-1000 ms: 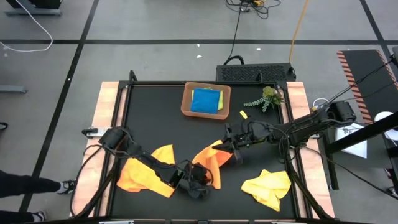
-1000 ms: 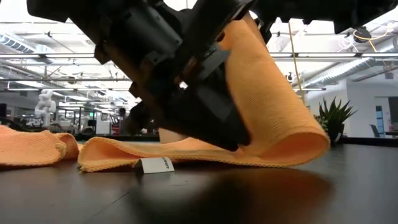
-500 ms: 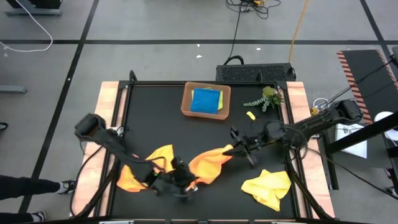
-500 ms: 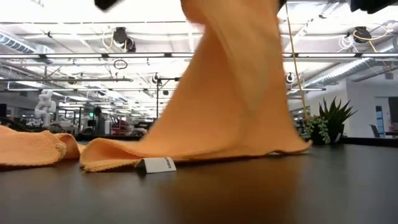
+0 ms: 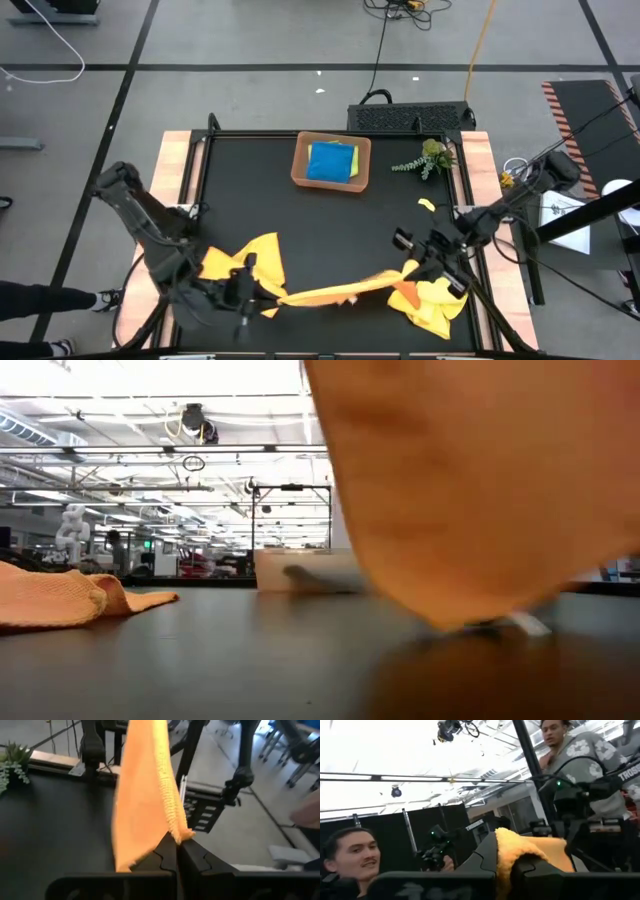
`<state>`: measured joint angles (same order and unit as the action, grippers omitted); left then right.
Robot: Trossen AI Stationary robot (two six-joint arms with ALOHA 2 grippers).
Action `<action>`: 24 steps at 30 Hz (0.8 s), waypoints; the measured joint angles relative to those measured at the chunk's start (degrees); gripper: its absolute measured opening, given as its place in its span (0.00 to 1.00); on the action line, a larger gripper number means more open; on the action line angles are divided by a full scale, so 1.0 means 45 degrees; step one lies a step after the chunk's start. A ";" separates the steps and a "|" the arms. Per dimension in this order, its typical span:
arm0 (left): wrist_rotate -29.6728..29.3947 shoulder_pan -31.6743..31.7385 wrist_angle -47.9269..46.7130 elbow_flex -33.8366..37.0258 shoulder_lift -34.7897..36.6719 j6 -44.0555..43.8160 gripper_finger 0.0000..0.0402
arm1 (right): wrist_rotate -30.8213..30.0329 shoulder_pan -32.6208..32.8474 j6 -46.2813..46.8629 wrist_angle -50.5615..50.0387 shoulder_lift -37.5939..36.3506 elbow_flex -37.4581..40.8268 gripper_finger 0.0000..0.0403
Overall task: Fold microfiber towels
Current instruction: Fold the orange microfiber towel
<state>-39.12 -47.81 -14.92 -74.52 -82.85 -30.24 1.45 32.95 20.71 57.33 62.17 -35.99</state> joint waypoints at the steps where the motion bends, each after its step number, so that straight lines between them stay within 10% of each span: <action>1: -0.0008 -0.0107 -0.0006 0.0000 0.0176 0.0004 0.00 | -0.0083 0.0187 -0.0057 0.0023 0.0006 0.0000 0.00; 10: -0.0192 0.0056 -0.2651 -0.0010 0.1663 -0.1214 0.00 | -0.1439 0.0426 0.0478 -0.1959 -0.0007 -0.0005 0.00; 17: 0.0197 0.2130 -0.8012 0.0061 0.1385 -0.4544 0.00 | -0.2390 -0.0591 0.1394 -0.5566 -0.0009 0.0000 0.00; 24: 0.1406 0.4355 -0.8419 0.1273 0.1158 -0.4127 0.00 | -0.2710 -0.2132 0.1529 -0.8051 -0.0009 0.0000 0.00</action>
<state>-32.79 -28.21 -52.80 -68.79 -77.64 -48.81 -10.74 23.35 27.59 21.11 62.13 -35.99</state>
